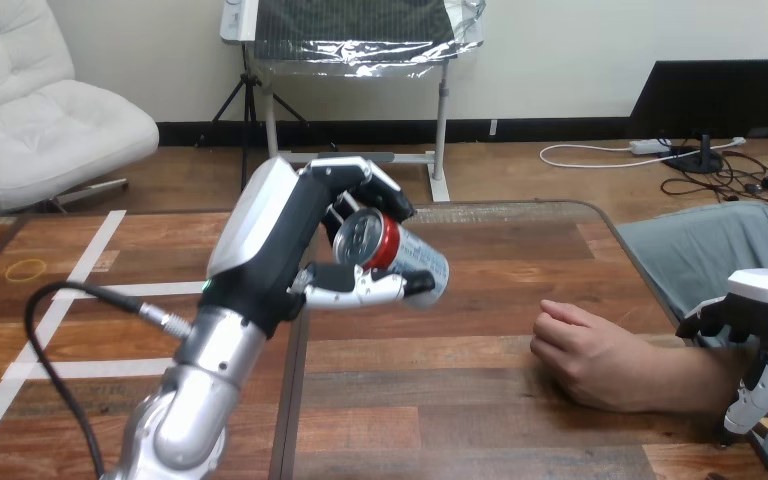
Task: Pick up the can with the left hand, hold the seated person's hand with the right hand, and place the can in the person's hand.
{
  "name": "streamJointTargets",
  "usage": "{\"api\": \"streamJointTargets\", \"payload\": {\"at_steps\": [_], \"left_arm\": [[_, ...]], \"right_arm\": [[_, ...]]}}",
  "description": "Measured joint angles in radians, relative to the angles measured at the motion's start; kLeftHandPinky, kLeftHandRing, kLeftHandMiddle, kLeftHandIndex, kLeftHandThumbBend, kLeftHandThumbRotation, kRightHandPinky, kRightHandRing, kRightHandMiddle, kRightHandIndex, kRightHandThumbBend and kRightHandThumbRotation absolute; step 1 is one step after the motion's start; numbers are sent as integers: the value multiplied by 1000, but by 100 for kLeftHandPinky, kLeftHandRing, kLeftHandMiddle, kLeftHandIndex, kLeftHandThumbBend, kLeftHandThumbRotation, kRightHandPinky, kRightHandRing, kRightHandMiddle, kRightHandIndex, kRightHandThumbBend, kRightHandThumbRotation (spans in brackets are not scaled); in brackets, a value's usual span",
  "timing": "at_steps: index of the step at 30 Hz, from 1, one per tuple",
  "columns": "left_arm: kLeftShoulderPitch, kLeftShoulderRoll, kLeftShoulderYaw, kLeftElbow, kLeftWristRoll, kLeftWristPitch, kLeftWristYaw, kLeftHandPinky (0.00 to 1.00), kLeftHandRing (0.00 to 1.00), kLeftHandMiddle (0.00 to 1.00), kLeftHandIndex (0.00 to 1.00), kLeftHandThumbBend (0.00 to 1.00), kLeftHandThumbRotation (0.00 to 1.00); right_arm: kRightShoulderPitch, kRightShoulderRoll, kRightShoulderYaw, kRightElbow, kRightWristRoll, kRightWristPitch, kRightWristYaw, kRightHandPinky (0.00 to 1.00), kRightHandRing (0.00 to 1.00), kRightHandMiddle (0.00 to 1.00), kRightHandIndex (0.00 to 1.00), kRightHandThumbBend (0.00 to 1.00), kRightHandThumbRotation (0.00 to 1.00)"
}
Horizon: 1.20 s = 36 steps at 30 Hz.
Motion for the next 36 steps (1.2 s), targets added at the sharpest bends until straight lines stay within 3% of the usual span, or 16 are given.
{"api": "streamJointTargets", "payload": {"at_steps": [36], "left_arm": [[232, 27, 34, -134, -57, -86, -49, 35, 40, 47, 50, 60, 0]], "right_arm": [[0, 0, 3, 6, 1, -2, -4, 79, 84, 87, 85, 72, 2]]}}
